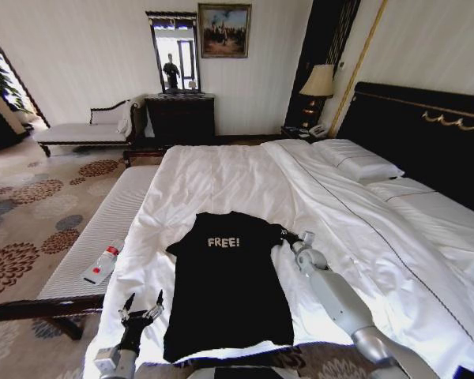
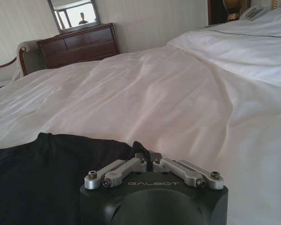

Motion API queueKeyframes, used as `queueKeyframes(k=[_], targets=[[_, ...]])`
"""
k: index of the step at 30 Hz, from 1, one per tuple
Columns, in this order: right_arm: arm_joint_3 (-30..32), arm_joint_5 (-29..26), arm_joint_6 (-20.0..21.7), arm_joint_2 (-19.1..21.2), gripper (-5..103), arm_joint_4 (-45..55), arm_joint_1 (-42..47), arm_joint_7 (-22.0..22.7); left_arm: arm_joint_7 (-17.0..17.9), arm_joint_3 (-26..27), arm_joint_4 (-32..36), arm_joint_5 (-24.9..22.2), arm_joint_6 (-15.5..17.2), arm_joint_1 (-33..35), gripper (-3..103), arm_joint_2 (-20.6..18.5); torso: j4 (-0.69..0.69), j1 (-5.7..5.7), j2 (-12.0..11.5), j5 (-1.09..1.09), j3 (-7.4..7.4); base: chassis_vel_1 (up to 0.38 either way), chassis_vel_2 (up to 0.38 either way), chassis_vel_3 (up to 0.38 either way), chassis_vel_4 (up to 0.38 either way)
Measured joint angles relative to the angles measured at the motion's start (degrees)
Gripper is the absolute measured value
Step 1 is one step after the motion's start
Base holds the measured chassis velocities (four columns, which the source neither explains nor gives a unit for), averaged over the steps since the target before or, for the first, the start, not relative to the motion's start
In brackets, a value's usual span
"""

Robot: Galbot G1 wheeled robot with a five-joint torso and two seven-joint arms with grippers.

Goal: Fold the clothes on the bed.

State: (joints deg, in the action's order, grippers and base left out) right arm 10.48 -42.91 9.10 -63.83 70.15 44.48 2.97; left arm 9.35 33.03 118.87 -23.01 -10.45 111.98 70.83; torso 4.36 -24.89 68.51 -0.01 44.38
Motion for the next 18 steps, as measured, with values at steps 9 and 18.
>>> queueKeyframes(k=[9,18], targets=[[-4.77,3.92,0.55,-3.57,1,4.57,1.31,0.04,-0.04,1.02,0.81,-0.2,0.0,0.98,100,0.12,-0.02,0.0,0.0,0.0,0.0,0.0,0.0,0.0,0.0],[-7.8,6.97,-0.85,-7.54,1,-1.24,-2.06,-0.1,-0.73,2.83,1.12,-0.88,-0.55,3.05,100,0.51,0.0,0.0,0.0,0.0,0.0,0.0,0.0,0.0,0.0]])
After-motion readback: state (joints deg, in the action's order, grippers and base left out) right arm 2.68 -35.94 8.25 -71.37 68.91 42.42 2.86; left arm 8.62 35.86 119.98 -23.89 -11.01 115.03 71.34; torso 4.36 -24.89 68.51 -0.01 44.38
